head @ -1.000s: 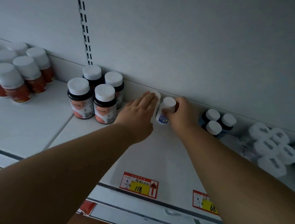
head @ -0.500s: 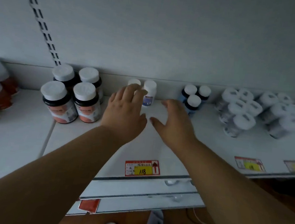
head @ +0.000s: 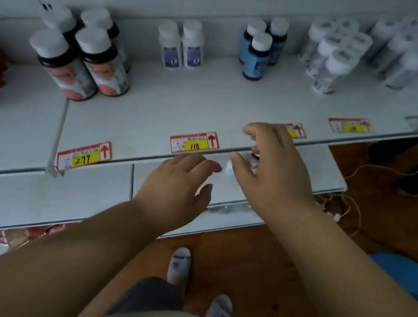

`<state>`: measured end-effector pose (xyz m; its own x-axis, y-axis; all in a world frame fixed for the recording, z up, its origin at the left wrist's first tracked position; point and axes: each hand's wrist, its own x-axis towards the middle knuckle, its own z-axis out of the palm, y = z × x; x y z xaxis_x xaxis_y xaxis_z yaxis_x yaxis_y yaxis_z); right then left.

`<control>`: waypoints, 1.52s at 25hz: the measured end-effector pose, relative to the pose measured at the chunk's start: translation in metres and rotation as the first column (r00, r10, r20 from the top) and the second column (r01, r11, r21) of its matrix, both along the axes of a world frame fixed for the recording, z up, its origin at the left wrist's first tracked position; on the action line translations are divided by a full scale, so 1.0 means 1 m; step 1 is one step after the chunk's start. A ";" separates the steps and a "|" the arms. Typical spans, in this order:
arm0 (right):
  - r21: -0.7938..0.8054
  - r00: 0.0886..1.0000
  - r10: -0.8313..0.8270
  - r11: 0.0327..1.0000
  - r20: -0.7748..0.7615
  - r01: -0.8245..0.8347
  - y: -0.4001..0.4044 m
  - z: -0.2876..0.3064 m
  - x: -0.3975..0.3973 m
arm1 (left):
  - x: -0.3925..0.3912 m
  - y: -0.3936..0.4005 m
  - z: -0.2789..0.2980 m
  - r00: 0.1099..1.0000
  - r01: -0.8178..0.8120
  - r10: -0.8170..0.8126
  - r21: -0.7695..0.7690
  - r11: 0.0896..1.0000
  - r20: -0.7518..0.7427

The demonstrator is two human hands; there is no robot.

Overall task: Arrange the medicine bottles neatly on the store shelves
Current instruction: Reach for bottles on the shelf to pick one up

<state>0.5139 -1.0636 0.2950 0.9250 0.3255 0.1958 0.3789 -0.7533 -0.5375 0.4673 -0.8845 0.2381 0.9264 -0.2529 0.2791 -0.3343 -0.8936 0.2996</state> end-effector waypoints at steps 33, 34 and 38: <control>0.667 0.872 -0.254 0.566 -0.418 0.485 0.132 -0.481 0.150 | 0.131 0.086 -0.365 0.932 -0.309 0.270 -0.139 0.941 -0.243; 0.737 0.836 -0.130 0.413 -0.533 0.535 0.122 -0.468 0.130 | 0.123 0.080 -0.356 0.931 -0.303 0.254 -0.169 0.938 -0.261; 0.662 0.668 0.081 0.269 -0.739 0.700 0.062 -0.385 0.045 | 0.067 0.038 -0.296 0.887 -0.306 0.196 -0.215 0.927 -0.418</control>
